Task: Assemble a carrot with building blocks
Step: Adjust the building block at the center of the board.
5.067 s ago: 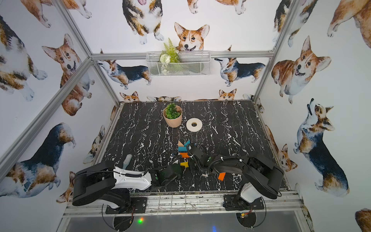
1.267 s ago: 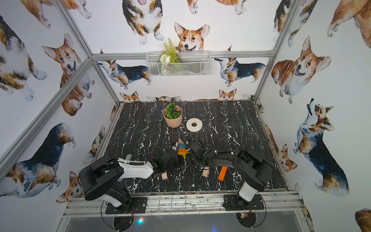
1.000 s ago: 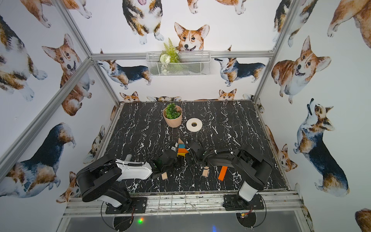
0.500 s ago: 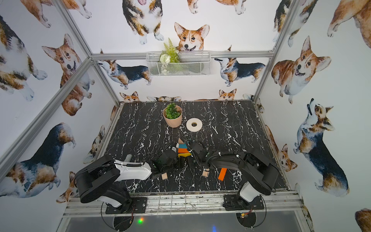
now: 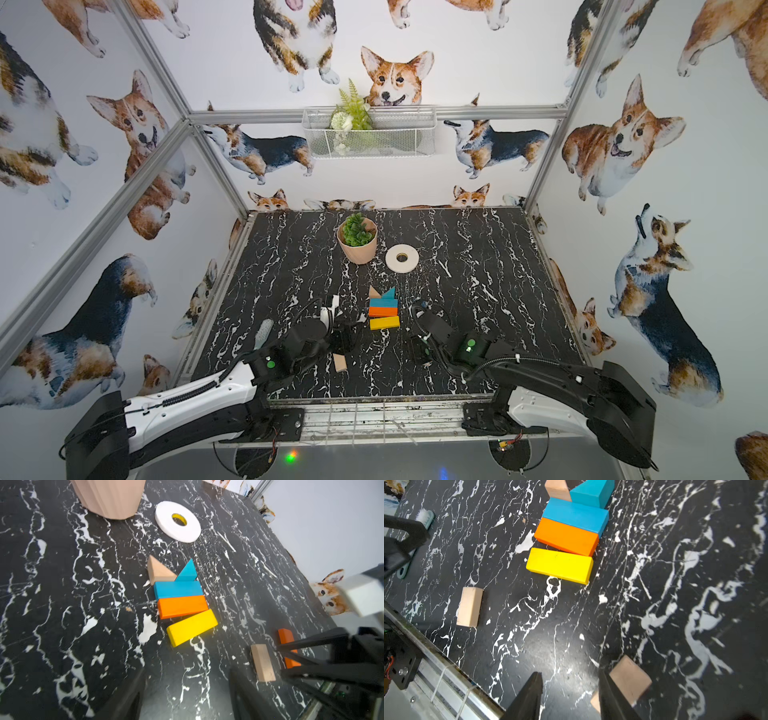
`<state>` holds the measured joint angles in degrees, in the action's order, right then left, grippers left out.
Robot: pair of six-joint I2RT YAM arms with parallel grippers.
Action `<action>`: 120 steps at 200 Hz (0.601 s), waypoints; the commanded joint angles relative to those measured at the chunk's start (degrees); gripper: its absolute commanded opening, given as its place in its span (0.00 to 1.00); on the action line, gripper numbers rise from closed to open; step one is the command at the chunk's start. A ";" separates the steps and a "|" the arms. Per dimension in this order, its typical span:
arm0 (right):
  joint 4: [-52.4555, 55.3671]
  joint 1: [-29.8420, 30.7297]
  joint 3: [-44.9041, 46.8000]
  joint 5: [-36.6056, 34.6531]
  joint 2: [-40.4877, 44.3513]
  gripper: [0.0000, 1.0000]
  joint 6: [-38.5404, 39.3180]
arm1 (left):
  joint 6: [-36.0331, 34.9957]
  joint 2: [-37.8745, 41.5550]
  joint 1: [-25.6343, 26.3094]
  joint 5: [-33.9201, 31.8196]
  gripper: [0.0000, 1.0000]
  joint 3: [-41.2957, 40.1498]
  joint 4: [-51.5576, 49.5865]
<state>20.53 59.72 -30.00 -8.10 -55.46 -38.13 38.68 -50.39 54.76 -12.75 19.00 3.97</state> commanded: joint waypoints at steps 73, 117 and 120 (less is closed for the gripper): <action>29.70 0.34 3.94 -25.11 10.78 0.76 -25.73 | 3.25 -7.40 1.68 5.41 0.62 -3.38 6.76; 28.64 -0.49 4.43 -23.12 9.87 0.72 -25.89 | 3.18 -8.23 1.75 5.54 0.62 -4.11 8.46; 28.12 -0.49 4.38 -22.60 9.52 0.72 -25.73 | 3.23 -8.24 1.75 5.50 0.62 -4.15 8.51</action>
<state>48.80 59.40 -25.21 -31.07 -44.38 -60.93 41.39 -58.54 56.40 -7.60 15.07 9.56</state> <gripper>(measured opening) 0.729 0.622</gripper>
